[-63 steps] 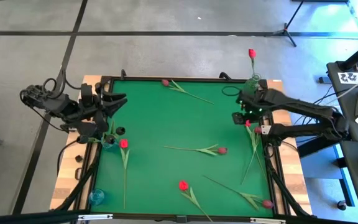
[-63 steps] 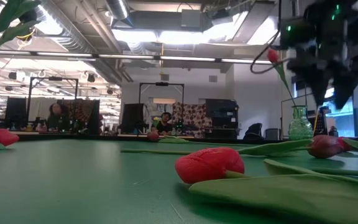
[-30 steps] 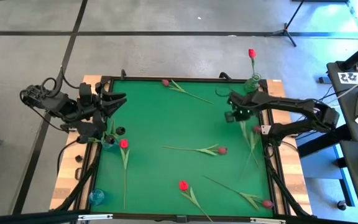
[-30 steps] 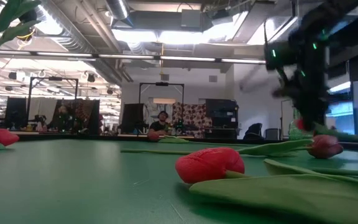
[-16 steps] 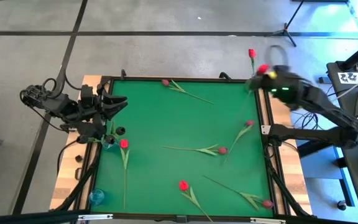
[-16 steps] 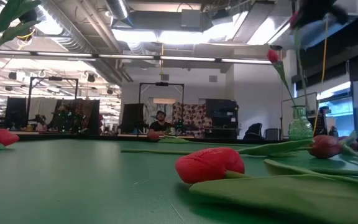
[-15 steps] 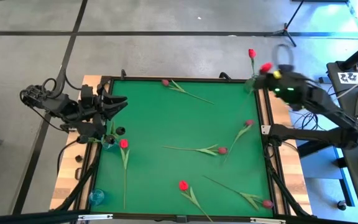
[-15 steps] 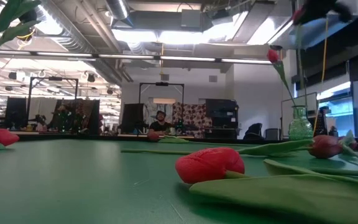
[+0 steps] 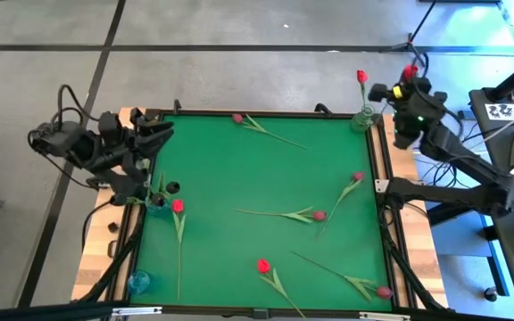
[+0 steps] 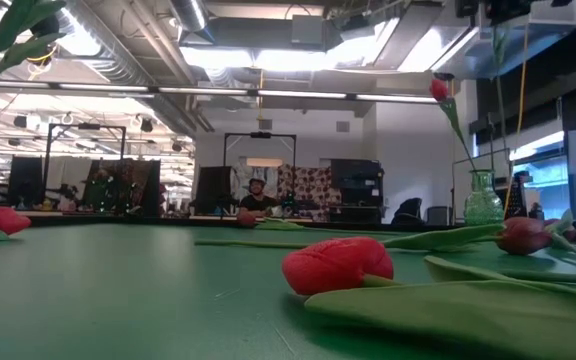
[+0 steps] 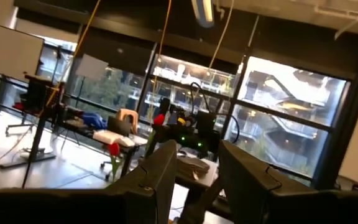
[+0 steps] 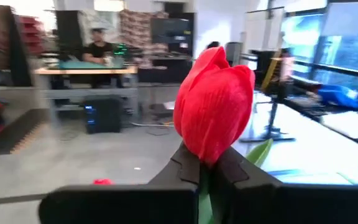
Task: Sort flowers into vase by color
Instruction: Put the red tulip into the green vase
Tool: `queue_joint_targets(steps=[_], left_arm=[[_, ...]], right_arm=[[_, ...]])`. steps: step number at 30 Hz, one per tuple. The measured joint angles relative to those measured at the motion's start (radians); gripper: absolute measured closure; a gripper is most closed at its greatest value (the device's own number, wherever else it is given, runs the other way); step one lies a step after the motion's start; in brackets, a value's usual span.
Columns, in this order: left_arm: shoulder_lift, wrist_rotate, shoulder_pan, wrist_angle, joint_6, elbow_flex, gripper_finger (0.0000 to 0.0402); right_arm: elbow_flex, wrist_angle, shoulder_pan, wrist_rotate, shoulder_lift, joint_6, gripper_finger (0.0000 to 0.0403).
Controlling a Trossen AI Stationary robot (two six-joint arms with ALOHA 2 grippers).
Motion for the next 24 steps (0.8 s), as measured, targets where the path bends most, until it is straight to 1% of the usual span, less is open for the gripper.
queue_joint_targets(steps=[5, 8, 13, 15, 20, 24], left_arm=[[0.04, 0.006, 0.018, 0.021, -0.007, 0.0, 0.0283], [0.07, 0.007, 0.033, 0.036, -0.017, 0.0, 0.0283], [0.112, 0.008, 0.061, 0.072, -0.021, 0.0, 0.0283], [0.124, 0.008, 0.073, 0.089, -0.022, 0.0, 0.0283], [0.135, 0.04, 0.099, 0.123, -0.026, 0.0, 0.0283], [0.135, 0.055, 0.122, 0.143, -0.026, 0.0, 0.0283]], right_arm=[[0.001, 0.117, -0.124, -0.136, 0.035, -0.014, 0.0396], [0.001, 0.196, -0.185, -0.185, 0.035, -0.054, 0.0396], [0.002, 0.208, -0.285, -0.259, 0.033, -0.019, 0.0396], [0.002, 0.184, -0.314, -0.261, 0.04, 0.017, 0.0396], [0.002, 0.07, -0.329, -0.256, 0.064, 0.13, 0.0396], [0.002, 0.058, -0.329, -0.256, 0.096, 0.179, 0.0394]])
